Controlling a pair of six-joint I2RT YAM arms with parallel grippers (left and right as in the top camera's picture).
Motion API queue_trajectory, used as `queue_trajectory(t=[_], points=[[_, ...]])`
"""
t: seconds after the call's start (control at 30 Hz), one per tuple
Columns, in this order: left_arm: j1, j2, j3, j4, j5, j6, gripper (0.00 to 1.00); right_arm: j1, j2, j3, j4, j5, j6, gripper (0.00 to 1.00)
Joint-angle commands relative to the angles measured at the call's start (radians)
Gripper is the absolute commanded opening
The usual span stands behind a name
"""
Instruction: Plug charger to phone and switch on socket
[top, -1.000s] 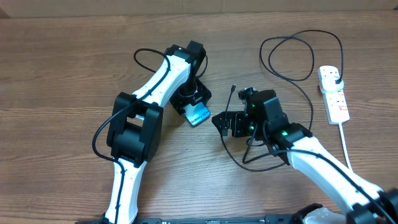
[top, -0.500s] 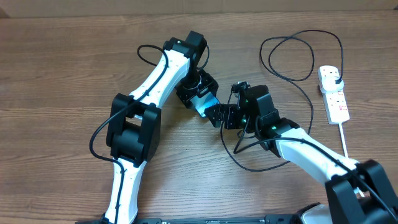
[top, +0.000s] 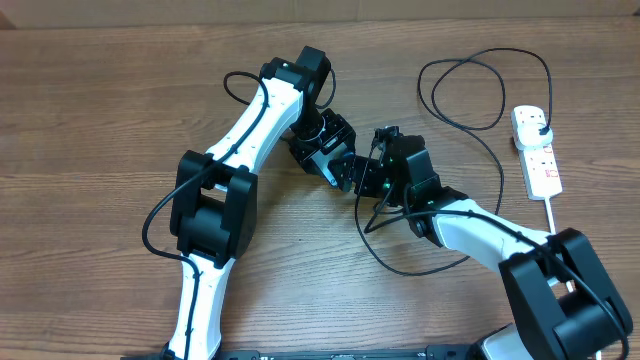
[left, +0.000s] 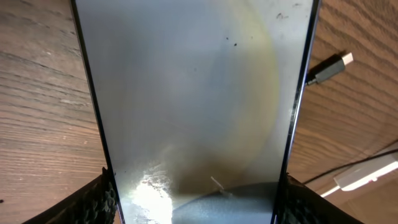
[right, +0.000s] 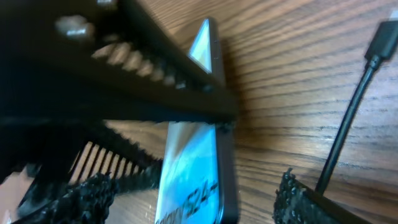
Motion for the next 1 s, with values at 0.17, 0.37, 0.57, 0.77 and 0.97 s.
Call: queue_trajectory(t=[0.17, 0.37, 0.57, 0.77, 0.97], points=[[0.001, 0.01, 0.033, -0.002, 0.064, 0.0, 0.04, -0.002, 0.057, 0.003, 0.05, 0.073, 0.083, 0.72], [-0.004, 0.01, 0.033, -0.002, 0.057, -0.004, 0.04, -0.002, 0.057, 0.004, 0.089, 0.072, 0.129, 0.52], [-0.005, 0.01, 0.033, 0.008, 0.057, -0.019, 0.04, -0.002, 0.056, 0.004, 0.1, 0.055, 0.161, 0.35], [-0.005, 0.01, 0.033, 0.007, 0.029, -0.018, 0.05, -0.002, 0.056, 0.005, 0.101, 0.019, 0.176, 0.04], [-0.001, 0.007, 0.034, 0.011, 0.009, -0.011, 1.0, -0.007, 0.053, 0.005, 0.104, 0.002, 0.181, 0.04]])
